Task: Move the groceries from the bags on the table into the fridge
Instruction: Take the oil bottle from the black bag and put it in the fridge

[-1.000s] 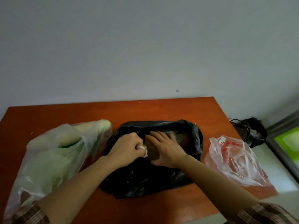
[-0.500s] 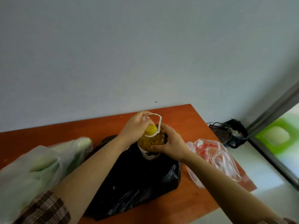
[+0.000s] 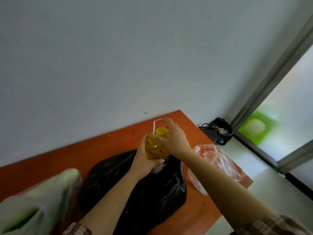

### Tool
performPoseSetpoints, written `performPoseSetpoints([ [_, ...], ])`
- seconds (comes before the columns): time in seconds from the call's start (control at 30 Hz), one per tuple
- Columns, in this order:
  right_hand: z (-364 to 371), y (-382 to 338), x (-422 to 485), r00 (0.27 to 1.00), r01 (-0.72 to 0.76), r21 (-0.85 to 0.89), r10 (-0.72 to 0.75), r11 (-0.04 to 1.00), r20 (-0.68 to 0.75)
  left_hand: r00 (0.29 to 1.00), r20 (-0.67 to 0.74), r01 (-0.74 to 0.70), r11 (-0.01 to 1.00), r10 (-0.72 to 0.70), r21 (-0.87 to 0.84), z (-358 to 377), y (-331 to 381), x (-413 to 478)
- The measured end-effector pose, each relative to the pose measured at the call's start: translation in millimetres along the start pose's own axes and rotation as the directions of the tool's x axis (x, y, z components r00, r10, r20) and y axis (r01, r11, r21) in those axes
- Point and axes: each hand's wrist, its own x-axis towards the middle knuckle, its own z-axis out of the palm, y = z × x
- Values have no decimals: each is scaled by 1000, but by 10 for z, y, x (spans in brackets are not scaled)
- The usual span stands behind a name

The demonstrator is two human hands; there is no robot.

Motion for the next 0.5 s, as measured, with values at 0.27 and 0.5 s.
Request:
performPoseSetpoints([
  [0.27, -102, -65, -10, 987, -89, -266, 121, 960, 107, 998, -4, -56, 995, 57, 83, 8, -302, 223],
  [0.5, -135, -175, -101, 972, -150, -192, 180, 970, 150, 994, -41, -101, 991, 105, 89, 10, -313, 69],
])
